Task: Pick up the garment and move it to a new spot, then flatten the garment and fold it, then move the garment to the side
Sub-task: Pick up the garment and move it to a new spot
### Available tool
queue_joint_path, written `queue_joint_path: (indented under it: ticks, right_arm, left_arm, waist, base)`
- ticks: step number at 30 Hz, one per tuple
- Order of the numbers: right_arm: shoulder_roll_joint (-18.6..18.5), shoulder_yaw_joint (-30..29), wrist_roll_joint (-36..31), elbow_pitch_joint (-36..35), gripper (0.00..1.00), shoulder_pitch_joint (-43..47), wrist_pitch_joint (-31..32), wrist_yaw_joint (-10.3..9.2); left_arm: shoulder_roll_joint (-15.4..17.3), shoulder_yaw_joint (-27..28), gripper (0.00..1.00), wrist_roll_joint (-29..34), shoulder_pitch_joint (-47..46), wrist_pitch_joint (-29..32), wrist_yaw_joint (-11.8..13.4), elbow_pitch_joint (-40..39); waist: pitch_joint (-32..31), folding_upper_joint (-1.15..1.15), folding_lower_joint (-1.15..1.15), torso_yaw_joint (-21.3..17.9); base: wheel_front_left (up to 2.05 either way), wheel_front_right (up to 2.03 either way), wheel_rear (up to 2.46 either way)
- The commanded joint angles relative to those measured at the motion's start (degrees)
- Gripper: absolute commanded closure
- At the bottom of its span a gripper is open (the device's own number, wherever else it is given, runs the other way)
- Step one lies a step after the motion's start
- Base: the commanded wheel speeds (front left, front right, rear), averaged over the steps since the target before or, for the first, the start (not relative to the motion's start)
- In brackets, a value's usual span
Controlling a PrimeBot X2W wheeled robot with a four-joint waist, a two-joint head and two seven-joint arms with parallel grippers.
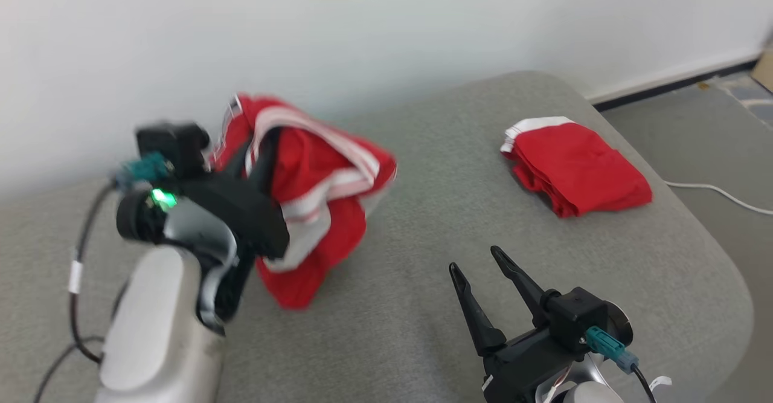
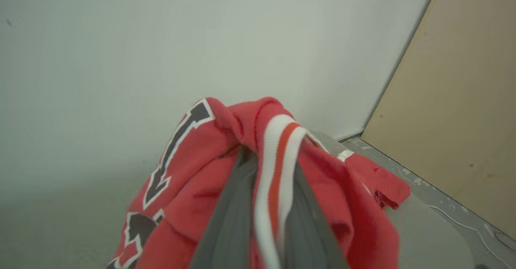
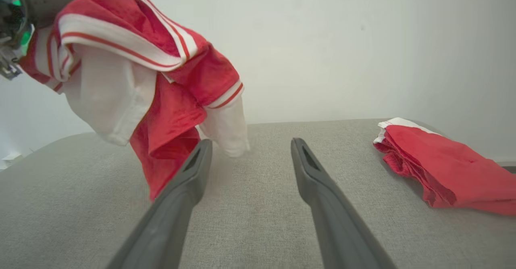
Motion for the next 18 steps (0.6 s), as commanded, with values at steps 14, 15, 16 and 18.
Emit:
queue_joint_path:
  ticks: [14, 15, 16, 18]
  right_arm:
    - [0.67, -1.98, -0.96, 0.61, 0.00, 0.52, -0.91, -0.17]
    - [0.67, -2.28, -0.97, 0.66, 0.00, 0.65, -0.96, -0.17]
    - [0.68, -2.27, -1.03, 0.65, 0.00, 0.74, -0.95, -0.17]
    - [0.66, -2.74, -1.11, 0.60, 0.00, 1.06, -0.87, -0.17]
  left_arm:
    - [-1.68, -5.29, 0.00, -1.03, 6.77, -9.14, 0.54, 19.10]
    - [-1.72, -5.68, 0.00, -1.28, 7.04, -10.13, 0.53, 19.29]
    - [-1.76, -5.82, 0.00, -1.71, 7.50, -11.29, 0.52, 19.32]
    - [-1.84, -6.17, 0.00, -2.42, 8.41, -13.77, 0.64, 18.88]
  waist:
    - [2.72, 0.00, 0.01, -1.34]
    - [2.39, 0.00, 0.01, -0.63]
    - [2.04, 0.00, 0.01, -0.03]
    - [1.33, 0.00, 0.01, 1.53]
  base:
    - [0.00, 0.00, 0.00]
    - [0.00, 0.00, 0.00]
    - [0.00, 0.00, 0.00]
    - [0.00, 0.00, 0.00]
